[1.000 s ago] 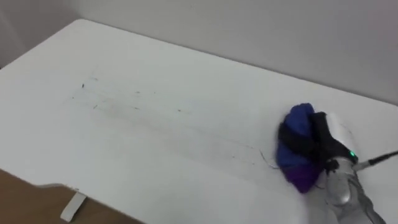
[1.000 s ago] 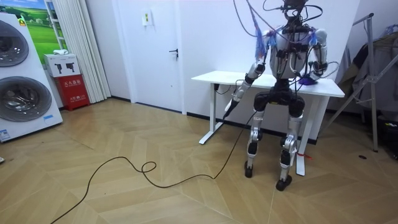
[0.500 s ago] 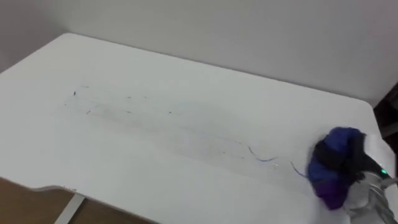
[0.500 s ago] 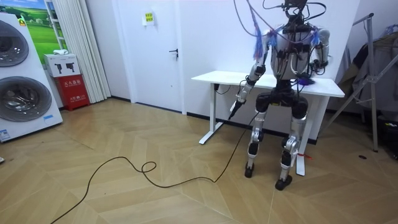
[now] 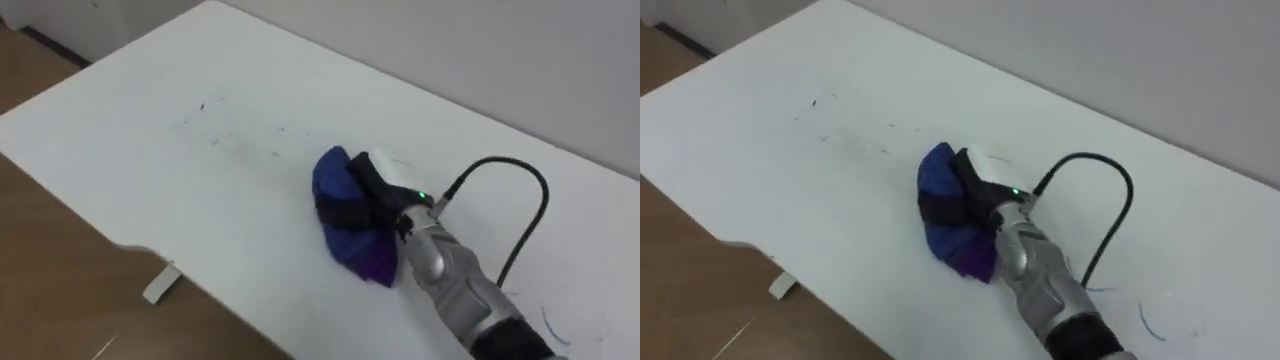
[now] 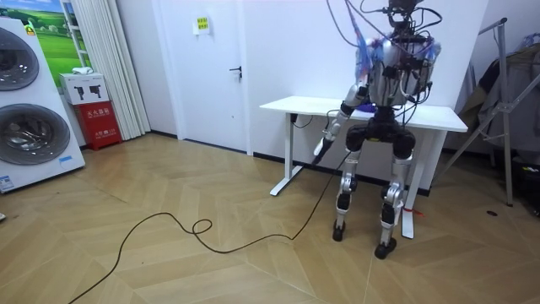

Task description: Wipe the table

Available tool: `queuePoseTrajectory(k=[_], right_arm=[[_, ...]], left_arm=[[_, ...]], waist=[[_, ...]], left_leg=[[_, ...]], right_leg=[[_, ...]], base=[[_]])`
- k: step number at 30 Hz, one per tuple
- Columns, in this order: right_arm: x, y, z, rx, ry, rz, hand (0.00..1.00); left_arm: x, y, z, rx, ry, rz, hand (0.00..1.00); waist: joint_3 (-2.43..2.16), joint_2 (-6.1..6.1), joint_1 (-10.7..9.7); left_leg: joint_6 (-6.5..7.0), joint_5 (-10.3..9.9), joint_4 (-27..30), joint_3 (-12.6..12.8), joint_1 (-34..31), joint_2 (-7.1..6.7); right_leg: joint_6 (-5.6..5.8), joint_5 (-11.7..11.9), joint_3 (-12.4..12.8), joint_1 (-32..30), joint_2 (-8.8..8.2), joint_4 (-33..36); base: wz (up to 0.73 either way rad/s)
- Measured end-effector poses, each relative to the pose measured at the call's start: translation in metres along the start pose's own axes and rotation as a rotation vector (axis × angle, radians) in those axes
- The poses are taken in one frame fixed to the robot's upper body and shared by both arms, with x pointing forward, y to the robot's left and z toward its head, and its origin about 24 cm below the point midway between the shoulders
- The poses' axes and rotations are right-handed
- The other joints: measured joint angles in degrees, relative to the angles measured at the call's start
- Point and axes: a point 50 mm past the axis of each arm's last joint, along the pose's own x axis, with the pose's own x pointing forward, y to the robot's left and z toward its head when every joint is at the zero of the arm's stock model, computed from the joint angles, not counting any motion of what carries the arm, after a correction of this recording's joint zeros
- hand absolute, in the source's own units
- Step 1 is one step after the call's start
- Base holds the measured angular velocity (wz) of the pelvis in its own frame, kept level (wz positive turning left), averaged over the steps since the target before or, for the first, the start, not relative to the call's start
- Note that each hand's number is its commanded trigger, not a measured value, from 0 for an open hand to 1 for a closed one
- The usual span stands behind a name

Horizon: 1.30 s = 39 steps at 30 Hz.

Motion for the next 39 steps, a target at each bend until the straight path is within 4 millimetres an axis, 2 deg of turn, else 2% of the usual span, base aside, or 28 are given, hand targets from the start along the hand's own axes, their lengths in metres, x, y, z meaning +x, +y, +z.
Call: queuePoseTrajectory(k=[2,3,5,6,7,9,12,13,15,18,19,20,21,23,24,26,27,29,30,33,34,35,36,38,39], right_arm=[[-0.022,-0.005,-0.03,0.045,0.077,-0.119,1.0],[-0.028,-0.008,-0.04,0.054,0.108,-0.154,1.0],[-0.059,-0.019,-0.082,0.098,0.257,-0.269,1.0],[-0.077,-0.028,-0.107,0.107,0.353,-0.325,1.0],[-0.086,-0.032,-0.118,0.105,0.401,-0.348,1.0],[-0.11,-0.048,-0.155,0.114,0.565,-0.418,1.0],[-0.128,-0.062,-0.179,0.133,0.693,-0.458,1.0],[-0.128,-0.064,-0.181,0.141,0.705,-0.464,1.0],[-0.114,-0.067,-0.177,0.166,0.713,-0.449,1.0],[-0.091,-0.07,-0.166,0.149,0.711,-0.401,1.0],[-0.072,-0.074,-0.153,0.106,0.671,-0.358,1.0],[-0.045,-0.077,-0.13,0.063,0.594,-0.306,1.0],[-0.031,-0.079,-0.116,0.047,0.545,-0.284,1.0],[0.019,-0.085,-0.049,-0.037,0.312,-0.202,1.0],[0.036,-0.09,-0.022,-0.078,0.216,-0.177,1.0],[0.052,-0.098,0.007,-0.1,0.122,-0.164,1.0],[0.054,-0.099,0.013,-0.099,0.104,-0.162,1.0],[0.053,-0.096,0.01,-0.103,0.103,-0.151,1.0],[0.051,-0.093,0.006,-0.103,0.115,-0.141,1.0],[0.028,-0.067,-0.036,-0.083,0.227,-0.068,1.0],[0.011,-0.058,-0.057,-0.012,0.276,-0.077,1.0],[-0.001,-0.055,-0.068,0.015,0.283,-0.105,1.0],[-0.005,-0.054,-0.073,0.028,0.292,-0.115,1.0],[-0.027,-0.05,-0.094,0.056,0.343,-0.181,1.0],[-0.033,-0.05,-0.098,0.064,0.356,-0.202,1.0]], left_arm=[[0.0,0.01,-0.004,-0.04,0.0,0.064,0.0],[0.0,0.012,-0.005,-0.052,0.004,0.083,0.0],[0.0,0.021,-0.009,-0.076,0.012,0.131,0.0],[-0.001,0.025,-0.01,-0.094,0.01,0.149,0.0],[-0.001,0.027,-0.011,-0.101,0.01,0.159,0.0],[-0.001,0.028,-0.011,-0.105,0.009,0.173,0.0],[-0.002,0.027,-0.009,-0.095,-0.003,0.171,0.0],[-0.002,0.026,-0.008,-0.094,-0.005,0.167,0.0],[-0.002,0.02,-0.008,-0.081,-0.004,0.15,0.0],[-0.002,0.013,-0.006,-0.057,0.002,0.122,0.0],[-0.002,0.009,-0.005,-0.049,0.005,0.105,0.0],[-0.001,0.006,-0.003,-0.04,0.009,0.09,0.0],[-0.001,0.005,-0.003,-0.035,0.013,0.081,0.0],[0.002,0.003,0.002,-0.036,0.03,0.054,0.0],[0.003,0.003,0.008,-0.037,0.023,0.05,0.0],[0.004,0.003,0.012,-0.037,0.015,0.049,0.0],[0.003,0.003,0.01,-0.036,0.023,0.049,0.0],[0.001,0.001,-0.002,-0.034,0.057,0.042,0.0],[0.0,0.0,-0.005,-0.034,0.065,0.038,0.0],[-0.003,-0.004,-0.018,-0.056,0.095,0.022,0.0],[-0.003,-0.003,-0.02,-0.068,0.097,0.027,0.0],[-0.005,-0.003,-0.027,-0.073,0.103,0.028,0.0],[-0.005,-0.003,-0.028,-0.077,0.1,0.031,0.0],[-0.007,0.001,-0.034,-0.096,0.098,0.045,0.0],[-0.006,0.003,-0.032,-0.1,0.089,0.051,0.0]], waist=[[-0.14,-0.09,-3.6],[-0.18,-0.17,-4.3],[-0.52,-0.42,-7.7],[-0.85,-0.67,-8.4],[-0.99,-0.83,-8.8],[-1.26,-1.09,-10.5],[-1.7,-1.45,-11.0],[-1.71,-1.46,-11.0],[-1.73,-1.35,-10.6],[-1.75,-1.08,-8.5],[-1.68,-0.98,-7.4],[-1.7,-0.7,-6.2],[-1.62,-0.6,-5.6],[-1.5,-0.85,-2.9],[-0.86,-0.92,-1.7],[-0.61,-1.26,1.1],[-0.62,-1.42,1.6],[-0.49,-1.74,1.8],[-0.47,-1.79,1.8],[-0.48,-1.89,1.0],[-0.38,-1.75,-0.2],[-0.4,-1.33,-2.1],[-0.3,-1.09,-2.9],[-0.52,-1.02,-5.9],[-0.66,-0.83,-6.4]], left_leg=[[0.35,0.1,-0.4,0.8,0.2,-0.26],[0.45,0.1,-0.6,1.2,0.4,-0.25],[1.11,-0.1,-0.4,1.3,0.8,-0.36],[1.28,-0.2,-0.4,1.6,0.9,-0.39],[1.38,-0.3,-0.3,1.8,0.9,-0.38],[1.65,-0.5,0.2,2.0,0.7,-0.38],[1.69,-0.5,0.6,2.3,0.9,-0.34],[1.69,-0.5,0.7,2.4,0.9,-0.28],[1.66,-0.5,0.5,3.2,1.5,0.14],[1.35,-0.6,0.5,4.3,1.8,0.94],[1.16,-0.5,0.4,5.3,1.6,1.37],[0.9,-0.4,0.4,6.1,1.0,1.92],[0.76,-0.3,0.4,6.5,0.7,2.16],[0.22,0.2,0.1,6.1,-0.3,2.54],[0.11,0.3,0.1,5.7,-0.3,2.56],[0.08,0.5,-0.4,4.8,-0.6,2.38],[0.11,0.5,-0.5,4.3,-0.6,2.22],[0.18,0.6,-0.5,1.9,-0.3,1.7],[0.2,0.6,-0.4,1.6,-0.1,1.55],[0.21,0.6,-0.4,-0.3,0.1,0.72],[0.22,0.6,-0.5,-0.5,0.2,0.34],[0.22,0.5,-0.5,-0.4,0.7,0.03],[0.22,0.5,-0.5,-0.3,1.2,-0.04],[0.43,0.4,-0.6,1.1,2.2,-0.22],[0.62,0.3,-0.6,1.5,2.2,-0.21]], right_leg=[[0.26,-0.2,0.3,0.0,-0.31,0.0],[0.26,-0.2,0.7,0.0,-0.36,0.0],[0.5,0.0,0.8,0.5,-0.45,0.1],[0.61,0.1,1.0,0.6,-0.52,0.1],[0.63,0.1,1.2,0.7,-0.54,0.1],[0.73,0.1,1.7,0.8,-0.63,0.1],[0.71,0.2,2.2,0.9,-0.68,0.5],[0.69,0.2,2.4,0.8,-0.63,0.8],[0.41,0.4,3.5,0.6,-0.4,1.1],[-0.17,0.8,4.9,0.1,0.19,1.2],[-0.47,1.0,5.7,-0.7,0.54,1.4],[-0.91,1.0,6.6,-2.2,0.84,2.0],[-1.11,1.1,6.9,-2.8,0.99,2.3],[-1.63,1.1,6.9,-4.2,1.51,2.2],[-1.69,1.1,6.6,-4.2,1.65,2.0],[-1.69,1.1,5.8,-3.9,1.65,1.5],[-1.68,1.1,5.6,-3.6,1.66,1.0],[-1.65,1.1,3.5,-1.9,1.37,1.2],[-1.63,1.1,3.4,-1.5,1.26,1.3],[-1.36,0.9,2.7,-0.7,0.66,1.1],[-1.33,0.9,2.7,-0.1,0.51,0.9],[-1.09,0.8,2.9,0.4,0.17,1.0],[-1.08,0.8,2.8,0.9,0.09,0.9],[-0.52,0.4,2.7,1.6,-0.3,1.0],[-0.31,0.3,2.8,1.7,-0.31,1.0]], base=[[-0.04],[-0.14],[-0.05],[-0.04],[-0.12],[-0.08],[-0.05],[-0.15],[-0.21],[-0.34],[-0.35],[-0.37],[-0.29],[0.03],[0.22],[0.27],[0.5],[0.65],[0.46],[0.24],[0.18],[0.13],[-0.07],[-0.15],[-0.12]])
